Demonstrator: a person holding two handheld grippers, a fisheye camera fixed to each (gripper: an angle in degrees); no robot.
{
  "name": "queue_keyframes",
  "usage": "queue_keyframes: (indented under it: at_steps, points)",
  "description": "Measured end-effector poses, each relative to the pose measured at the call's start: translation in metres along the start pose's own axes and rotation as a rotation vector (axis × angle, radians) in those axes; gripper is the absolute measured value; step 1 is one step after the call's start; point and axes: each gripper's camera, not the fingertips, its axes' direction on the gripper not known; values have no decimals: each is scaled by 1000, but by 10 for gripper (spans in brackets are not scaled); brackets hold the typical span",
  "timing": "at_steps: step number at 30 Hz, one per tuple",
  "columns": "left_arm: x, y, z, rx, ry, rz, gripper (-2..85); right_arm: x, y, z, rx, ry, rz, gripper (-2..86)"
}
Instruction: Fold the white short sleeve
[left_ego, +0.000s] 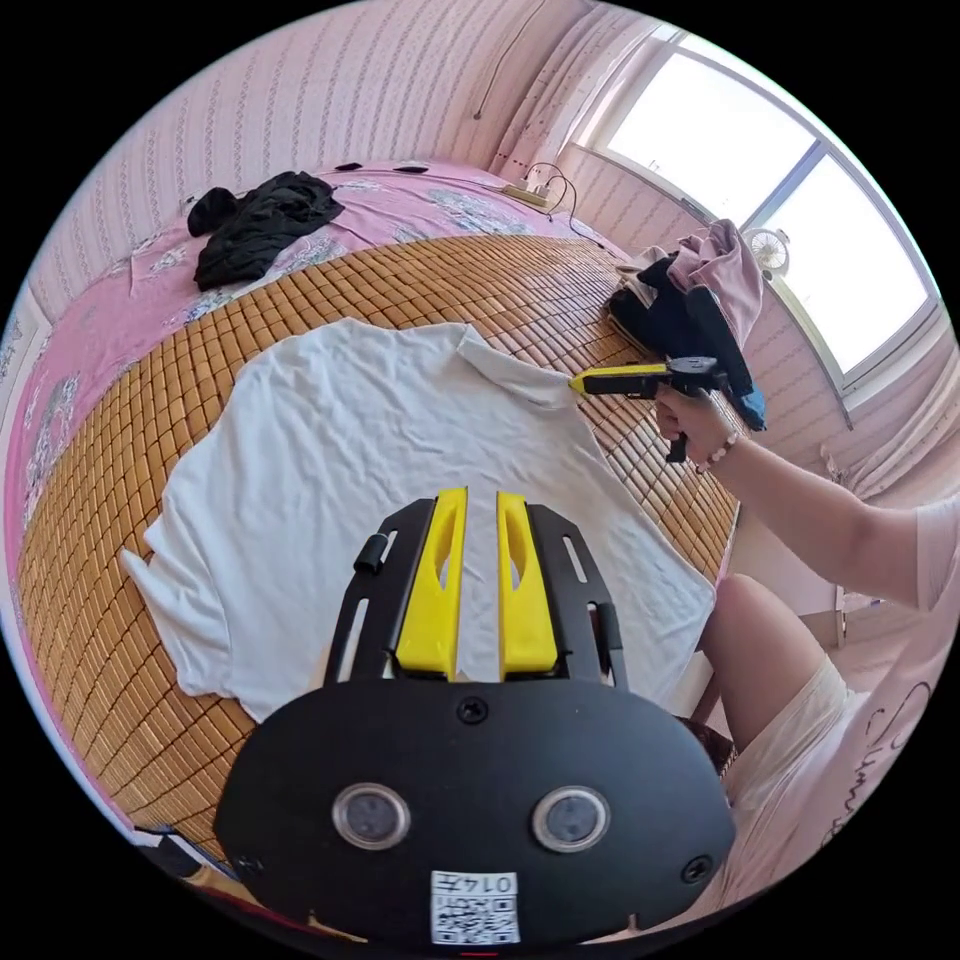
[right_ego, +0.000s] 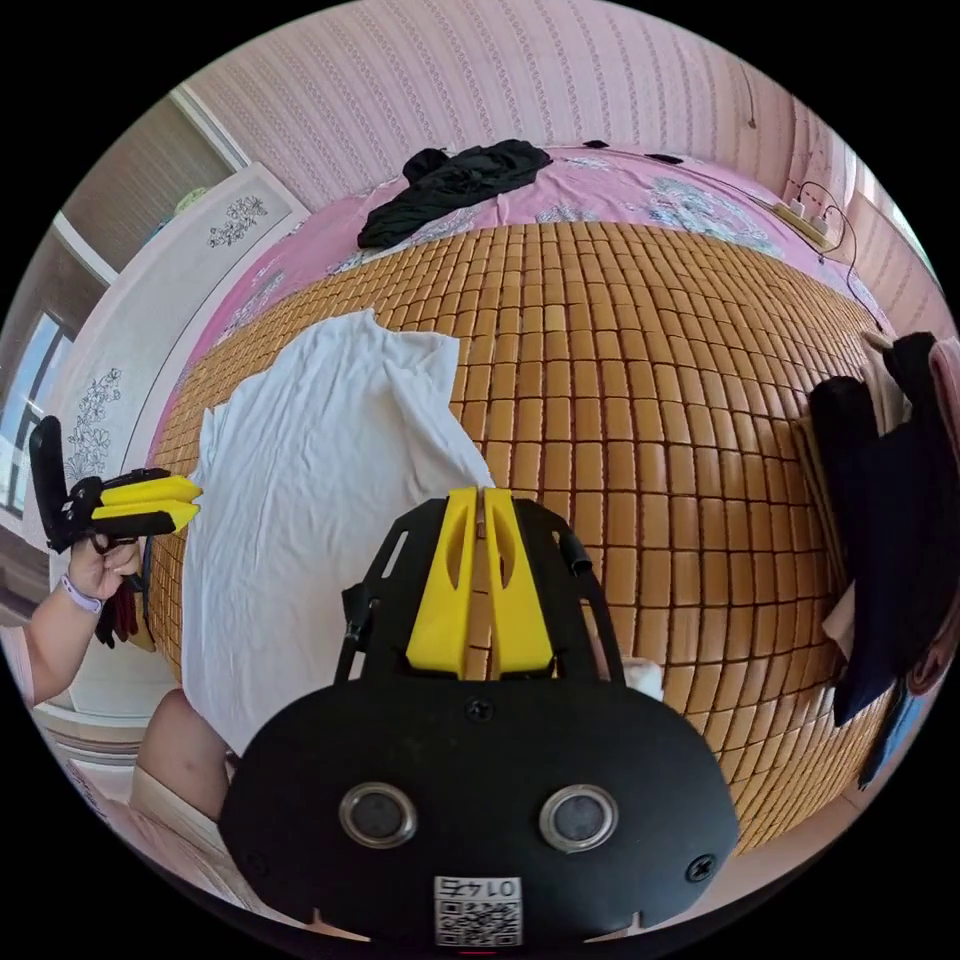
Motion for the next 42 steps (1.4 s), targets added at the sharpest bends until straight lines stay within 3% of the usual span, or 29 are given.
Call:
queue_keyframes:
  at_steps: [7, 14, 21, 26, 30, 31, 35, 42]
  points:
    - [13, -108, 27, -48, 35, 96, 56, 25, 22, -7, -86, 14, 177, 38]
    - [48, -204, 80, -131, 52, 239, 44, 39, 14, 0, -42, -79, 232, 61]
    - [78, -245, 170, -417, -57, 336, 56, 28, 1, 23, -75, -66, 232, 44]
    - [65, -243, 159, -360, -79, 357, -4, 25, -6, 20, -23, -103, 227, 5]
    - [39, -240, 110, 42, 101, 248, -4, 14, -14, 6, 100, -66, 195, 1]
    - [32, -240, 109, 69, 117, 218, 1, 13, -16, 7, 106, -60, 196, 1]
    - [14, -239, 138, -121, 96, 112, 48, 11, -26, 27, -7, -26, 245, 4]
    - [-17, -194, 47, 59, -1, 106, 56, -16, -30, 24, -25, -35, 195, 6]
